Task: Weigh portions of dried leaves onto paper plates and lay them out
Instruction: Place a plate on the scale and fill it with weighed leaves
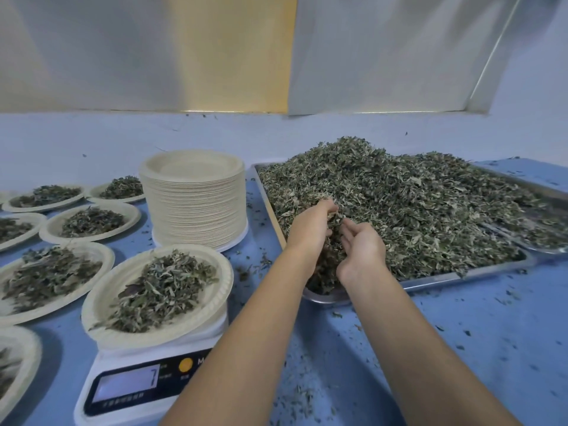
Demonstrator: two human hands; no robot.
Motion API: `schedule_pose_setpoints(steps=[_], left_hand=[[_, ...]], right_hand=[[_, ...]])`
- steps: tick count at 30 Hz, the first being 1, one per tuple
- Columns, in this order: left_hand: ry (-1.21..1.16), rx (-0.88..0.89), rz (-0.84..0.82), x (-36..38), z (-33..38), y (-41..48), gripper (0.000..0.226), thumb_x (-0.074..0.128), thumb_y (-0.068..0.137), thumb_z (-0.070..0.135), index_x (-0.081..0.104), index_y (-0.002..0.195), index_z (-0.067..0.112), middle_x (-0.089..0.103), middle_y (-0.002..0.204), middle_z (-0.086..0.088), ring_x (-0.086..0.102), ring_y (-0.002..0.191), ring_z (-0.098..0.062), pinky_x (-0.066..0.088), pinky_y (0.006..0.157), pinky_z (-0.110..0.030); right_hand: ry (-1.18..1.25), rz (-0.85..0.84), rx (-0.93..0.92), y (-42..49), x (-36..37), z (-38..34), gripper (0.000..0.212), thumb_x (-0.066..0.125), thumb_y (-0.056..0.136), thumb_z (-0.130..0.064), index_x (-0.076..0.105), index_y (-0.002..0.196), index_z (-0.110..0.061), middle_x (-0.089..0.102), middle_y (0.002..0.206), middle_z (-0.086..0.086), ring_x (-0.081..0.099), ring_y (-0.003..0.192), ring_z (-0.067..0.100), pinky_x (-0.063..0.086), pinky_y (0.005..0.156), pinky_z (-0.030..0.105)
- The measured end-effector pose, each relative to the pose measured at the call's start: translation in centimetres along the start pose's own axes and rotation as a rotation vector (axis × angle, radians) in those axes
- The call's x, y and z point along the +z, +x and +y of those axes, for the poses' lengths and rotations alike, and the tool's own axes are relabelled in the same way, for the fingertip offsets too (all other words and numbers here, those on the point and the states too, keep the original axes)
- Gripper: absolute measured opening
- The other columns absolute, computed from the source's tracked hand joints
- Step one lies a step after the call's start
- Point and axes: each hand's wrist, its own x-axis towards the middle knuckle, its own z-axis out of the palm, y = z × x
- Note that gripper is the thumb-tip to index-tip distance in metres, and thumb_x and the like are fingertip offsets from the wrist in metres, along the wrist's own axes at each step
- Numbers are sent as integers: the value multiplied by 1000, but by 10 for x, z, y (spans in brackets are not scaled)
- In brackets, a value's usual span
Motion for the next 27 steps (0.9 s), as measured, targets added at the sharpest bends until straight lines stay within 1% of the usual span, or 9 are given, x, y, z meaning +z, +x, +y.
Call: schedule_pose_setpoints(steps=[2, 5, 9, 12, 16, 20, 24, 25, 27], left_hand=[[29, 21, 19, 0, 0, 0, 31, 44, 94, 38, 62, 115, 24, 56, 108, 13, 65, 93, -13, 35, 80, -29], [30, 7, 34, -3, 0, 2, 29, 41, 96, 37, 61, 104, 17, 66, 92, 6, 64, 95, -17, 38, 81, -31], [51, -24, 11, -9, -1, 3, 44, 35, 98, 39, 66, 106, 10, 74, 81, 1, 53, 102, -11, 32, 102, -38], [9, -27, 13, -13, -3, 2, 43, 34, 99, 36, 67, 103, 9, 73, 95, -1, 55, 109, -14, 31, 107, -38], [-133, -37, -12, -17, -1, -4, 38, 37, 101, 27, 59, 118, 1, 61, 124, -12, 55, 119, -22, 39, 102, -31], [-189, -28, -13, -25, 2, -10, 32, 43, 98, 17, 58, 120, 1, 59, 126, -13, 57, 115, -20, 45, 93, -26], [-165, -3, -13, -35, 6, -18, 29, 43, 96, 14, 63, 113, 2, 65, 118, -12, 62, 89, -12, 46, 61, -10], [-171, 5, -6, -38, 7, -20, 26, 44, 95, 13, 65, 108, 3, 66, 116, -12, 62, 83, -10, 45, 59, -9], [-197, 20, 3, -45, 9, -24, 25, 44, 95, 11, 65, 105, 4, 66, 114, -12, 62, 84, -10, 48, 68, -13]], right_hand=[[40, 27, -14, -2, 2, 1, 24, 49, 96, -11, 64, 114, -10, 56, 133, 9, 50, 121, 19, 33, 96, 28], [132, 51, -39, -4, 5, 1, 27, 45, 97, -3, 64, 115, -6, 53, 135, 16, 57, 116, 24, 47, 88, 25], [146, 11, -43, -5, 6, 4, 29, 41, 96, 1, 65, 111, -6, 61, 124, 13, 57, 105, 18, 43, 95, 25], [99, 23, -63, -4, 7, 7, 31, 42, 96, 1, 66, 114, -7, 61, 124, 9, 54, 112, 17, 37, 95, 26], [167, 9, -106, -7, 11, 9, 33, 38, 97, 7, 60, 121, 2, 56, 131, 16, 52, 122, 21, 41, 100, 25], [195, -60, -158, -16, 17, 13, 50, 25, 90, 21, 55, 125, 2, 53, 133, 16, 50, 126, 24, 46, 97, 25], [162, -125, -168, -28, 26, 17, 53, 29, 83, 23, 60, 112, -8, 59, 110, 7, 60, 100, 13, 46, 72, 17], [180, -144, -162, -32, 28, 19, 49, 33, 83, 22, 61, 112, -7, 61, 105, 5, 61, 91, 10, 48, 73, 18], [200, -166, -159, -38, 32, 23, 40, 38, 89, 16, 63, 111, -5, 64, 94, 2, 62, 81, 6, 51, 75, 19]])
